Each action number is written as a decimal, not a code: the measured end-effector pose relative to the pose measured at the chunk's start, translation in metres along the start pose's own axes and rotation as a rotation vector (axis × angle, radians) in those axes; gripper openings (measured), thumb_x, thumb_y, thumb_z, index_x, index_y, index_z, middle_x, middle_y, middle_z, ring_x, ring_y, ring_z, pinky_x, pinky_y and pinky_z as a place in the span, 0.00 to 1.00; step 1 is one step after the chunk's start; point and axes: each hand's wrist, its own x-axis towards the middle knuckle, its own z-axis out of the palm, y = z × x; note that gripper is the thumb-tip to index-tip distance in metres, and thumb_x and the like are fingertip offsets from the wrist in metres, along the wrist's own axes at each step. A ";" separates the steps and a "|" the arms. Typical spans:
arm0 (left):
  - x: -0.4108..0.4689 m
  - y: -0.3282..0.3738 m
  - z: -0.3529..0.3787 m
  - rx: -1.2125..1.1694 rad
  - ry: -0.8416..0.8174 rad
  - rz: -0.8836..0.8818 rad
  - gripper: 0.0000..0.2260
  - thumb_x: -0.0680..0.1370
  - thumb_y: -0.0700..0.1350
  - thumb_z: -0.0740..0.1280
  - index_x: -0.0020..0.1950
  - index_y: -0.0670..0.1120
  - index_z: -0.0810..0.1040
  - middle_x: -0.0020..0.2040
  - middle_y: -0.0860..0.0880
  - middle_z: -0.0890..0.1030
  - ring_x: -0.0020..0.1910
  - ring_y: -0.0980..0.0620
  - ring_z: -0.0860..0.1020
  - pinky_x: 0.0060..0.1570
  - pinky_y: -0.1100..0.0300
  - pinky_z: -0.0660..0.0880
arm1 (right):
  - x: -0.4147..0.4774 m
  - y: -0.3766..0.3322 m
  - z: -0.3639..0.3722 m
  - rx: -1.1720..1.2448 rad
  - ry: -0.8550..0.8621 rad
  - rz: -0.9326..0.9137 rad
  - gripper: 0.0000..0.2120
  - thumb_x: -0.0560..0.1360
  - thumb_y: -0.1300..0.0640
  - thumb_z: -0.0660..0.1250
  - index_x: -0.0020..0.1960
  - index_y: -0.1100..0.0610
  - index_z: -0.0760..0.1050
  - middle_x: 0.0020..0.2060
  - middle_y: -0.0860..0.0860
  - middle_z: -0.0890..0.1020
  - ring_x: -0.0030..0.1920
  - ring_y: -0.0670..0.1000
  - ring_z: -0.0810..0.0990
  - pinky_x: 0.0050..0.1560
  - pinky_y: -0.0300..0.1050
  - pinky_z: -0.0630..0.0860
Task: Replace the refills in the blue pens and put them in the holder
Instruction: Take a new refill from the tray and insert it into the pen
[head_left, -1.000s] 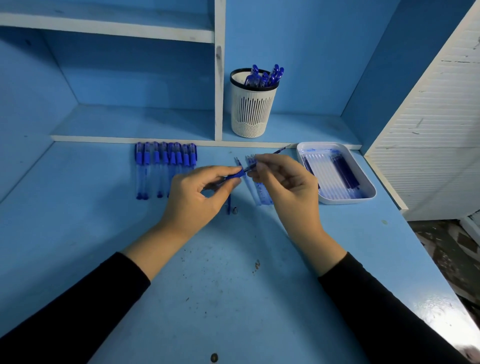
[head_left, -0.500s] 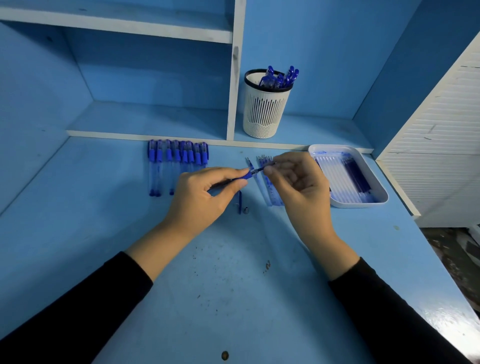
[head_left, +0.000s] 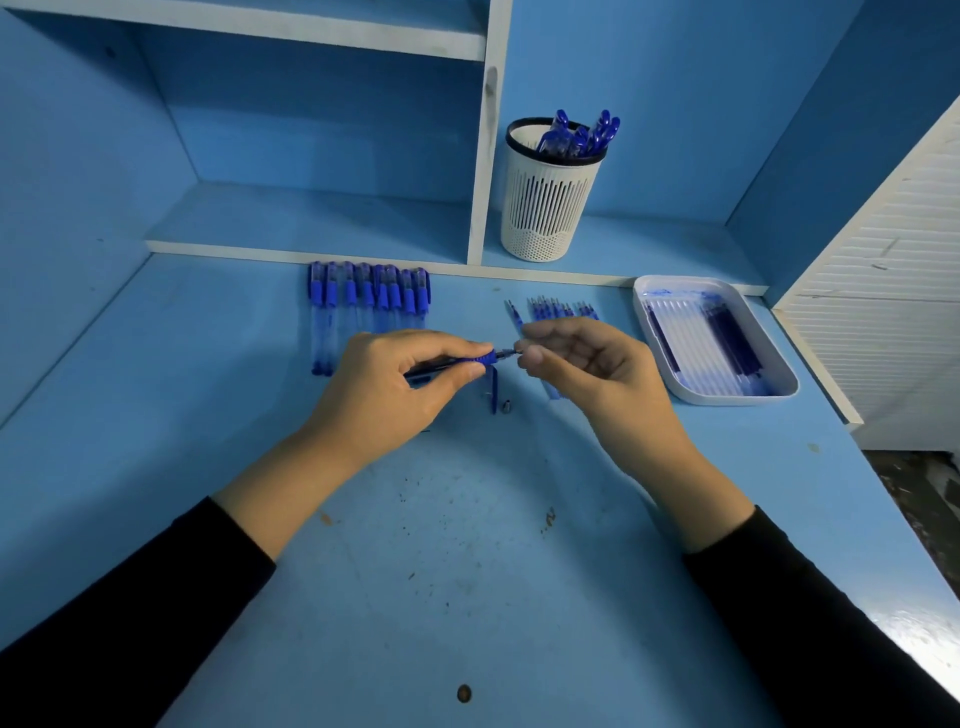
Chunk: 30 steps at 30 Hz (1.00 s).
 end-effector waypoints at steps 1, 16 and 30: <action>0.000 0.000 -0.002 -0.012 0.000 -0.013 0.10 0.73 0.37 0.75 0.53 0.45 0.85 0.49 0.56 0.84 0.48 0.62 0.83 0.53 0.67 0.78 | -0.001 0.000 -0.001 0.006 0.001 0.028 0.07 0.74 0.62 0.71 0.52 0.58 0.81 0.45 0.52 0.86 0.45 0.48 0.83 0.51 0.39 0.78; -0.009 -0.004 -0.015 -0.076 -0.066 -0.134 0.10 0.73 0.38 0.75 0.52 0.49 0.84 0.46 0.61 0.84 0.46 0.62 0.83 0.52 0.68 0.77 | -0.008 0.016 0.002 -0.446 -0.023 -0.115 0.06 0.73 0.66 0.71 0.45 0.56 0.82 0.36 0.46 0.82 0.36 0.41 0.79 0.41 0.30 0.73; -0.011 0.001 -0.012 -0.064 -0.105 -0.106 0.11 0.72 0.38 0.75 0.52 0.47 0.84 0.47 0.58 0.84 0.45 0.63 0.83 0.50 0.70 0.76 | -0.011 0.009 0.010 -0.070 -0.037 -0.046 0.04 0.72 0.69 0.71 0.46 0.63 0.80 0.39 0.55 0.85 0.40 0.48 0.82 0.44 0.37 0.77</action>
